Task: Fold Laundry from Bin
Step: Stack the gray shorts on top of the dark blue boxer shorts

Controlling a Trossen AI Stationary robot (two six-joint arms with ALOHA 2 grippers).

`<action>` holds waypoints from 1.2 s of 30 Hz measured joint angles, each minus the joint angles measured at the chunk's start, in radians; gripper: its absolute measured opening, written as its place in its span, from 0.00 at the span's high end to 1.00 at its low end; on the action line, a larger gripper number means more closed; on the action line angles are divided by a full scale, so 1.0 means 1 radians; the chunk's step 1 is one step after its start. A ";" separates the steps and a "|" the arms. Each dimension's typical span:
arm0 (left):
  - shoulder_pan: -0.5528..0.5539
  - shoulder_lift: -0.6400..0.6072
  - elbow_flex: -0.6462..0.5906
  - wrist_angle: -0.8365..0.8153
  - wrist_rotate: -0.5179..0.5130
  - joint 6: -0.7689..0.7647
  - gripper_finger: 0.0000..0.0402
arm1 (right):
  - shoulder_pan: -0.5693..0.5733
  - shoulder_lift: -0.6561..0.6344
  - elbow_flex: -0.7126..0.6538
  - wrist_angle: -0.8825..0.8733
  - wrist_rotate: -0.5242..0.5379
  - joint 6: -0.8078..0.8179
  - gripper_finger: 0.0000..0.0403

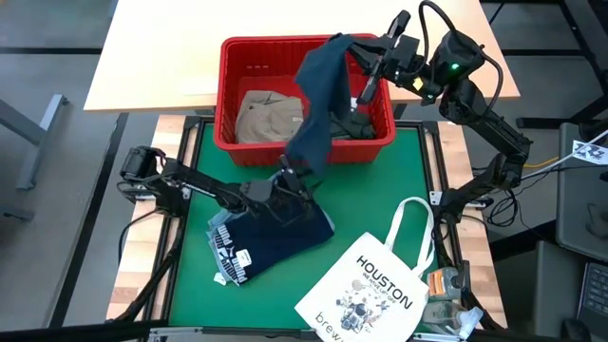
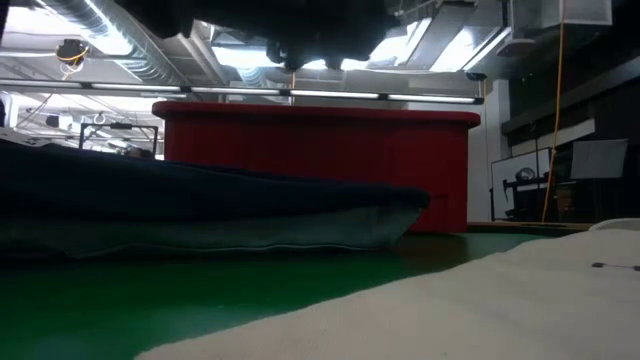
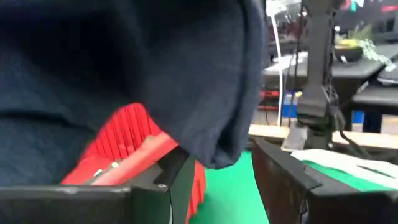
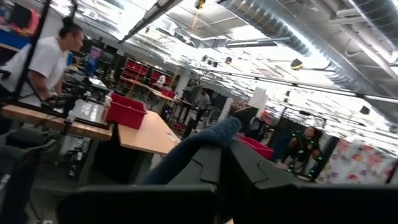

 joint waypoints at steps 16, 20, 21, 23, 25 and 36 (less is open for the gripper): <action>0.066 0.000 0.000 0.187 0.030 0.007 0.85 | 0.000 0.001 0.000 -0.043 -0.048 0.002 0.98; 0.058 0.000 0.000 0.184 0.102 0.019 0.98 | 0.000 0.001 0.000 -0.072 -0.047 0.002 0.98; 0.052 0.000 0.000 0.184 0.102 0.019 0.98 | 0.000 0.001 0.000 -0.081 -0.047 0.002 0.98; 0.037 0.000 0.000 0.184 0.100 0.001 0.98 | 0.000 0.001 0.000 -0.110 -0.047 0.002 0.98; 0.012 -0.009 0.000 0.179 0.101 -0.025 0.99 | 0.000 0.001 0.000 -0.167 -0.047 0.002 0.98; -0.221 -0.230 0.000 -0.083 -0.024 -0.024 1.00 | -0.001 -0.002 0.000 -0.561 0.055 0.001 0.98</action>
